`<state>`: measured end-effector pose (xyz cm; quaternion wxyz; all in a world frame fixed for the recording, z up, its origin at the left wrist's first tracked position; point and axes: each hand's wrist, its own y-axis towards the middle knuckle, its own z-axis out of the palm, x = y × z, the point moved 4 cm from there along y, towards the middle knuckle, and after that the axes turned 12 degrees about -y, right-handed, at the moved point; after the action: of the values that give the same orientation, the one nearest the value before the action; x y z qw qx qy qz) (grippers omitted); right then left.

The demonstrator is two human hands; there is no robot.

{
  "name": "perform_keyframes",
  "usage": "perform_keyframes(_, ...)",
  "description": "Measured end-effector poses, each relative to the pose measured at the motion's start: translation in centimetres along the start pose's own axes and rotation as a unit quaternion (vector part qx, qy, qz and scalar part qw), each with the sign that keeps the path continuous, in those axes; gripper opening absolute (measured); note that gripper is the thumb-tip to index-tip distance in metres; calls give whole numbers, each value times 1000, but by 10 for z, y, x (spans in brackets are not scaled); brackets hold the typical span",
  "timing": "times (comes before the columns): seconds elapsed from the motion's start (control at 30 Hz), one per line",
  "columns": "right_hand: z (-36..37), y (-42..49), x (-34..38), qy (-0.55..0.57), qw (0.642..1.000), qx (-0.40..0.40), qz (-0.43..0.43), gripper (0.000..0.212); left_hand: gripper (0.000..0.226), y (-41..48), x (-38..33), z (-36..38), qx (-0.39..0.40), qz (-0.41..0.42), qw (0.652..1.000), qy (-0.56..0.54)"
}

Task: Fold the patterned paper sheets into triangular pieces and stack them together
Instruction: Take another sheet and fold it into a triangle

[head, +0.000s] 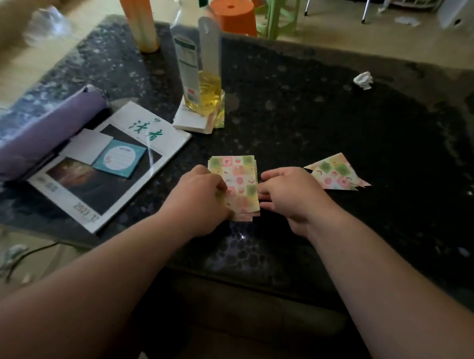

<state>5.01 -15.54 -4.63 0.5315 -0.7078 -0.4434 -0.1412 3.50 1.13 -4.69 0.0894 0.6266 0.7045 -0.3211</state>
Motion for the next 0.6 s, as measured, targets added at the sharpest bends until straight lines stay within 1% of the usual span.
perform_keyframes(0.07,-2,-1,0,27,1000,-1,5,41,64,-2,-1,2,3,19,1000,19)
perform_keyframes(0.2,-4,-5,-2,41,999,3,0,34,59,-2,-4,4,3,34,999,38)
perform_keyframes(0.3,-6,-8,-4,53,999,3,1,32,63,-2,-6,6,3,26,999,37)
perform_keyframes(0.43,-4,-9,-2,88,996,9,-3,22,68,-5,-11,10,-1,20,999,49)
perform_keyframes(0.53,1,-7,-3,122,992,36,1,19,65,-7,-13,11,-9,23,998,50)
perform_keyframes(0.6,4,-7,-4,133,990,52,-4,20,58,-7,-13,11,-15,24,999,46)
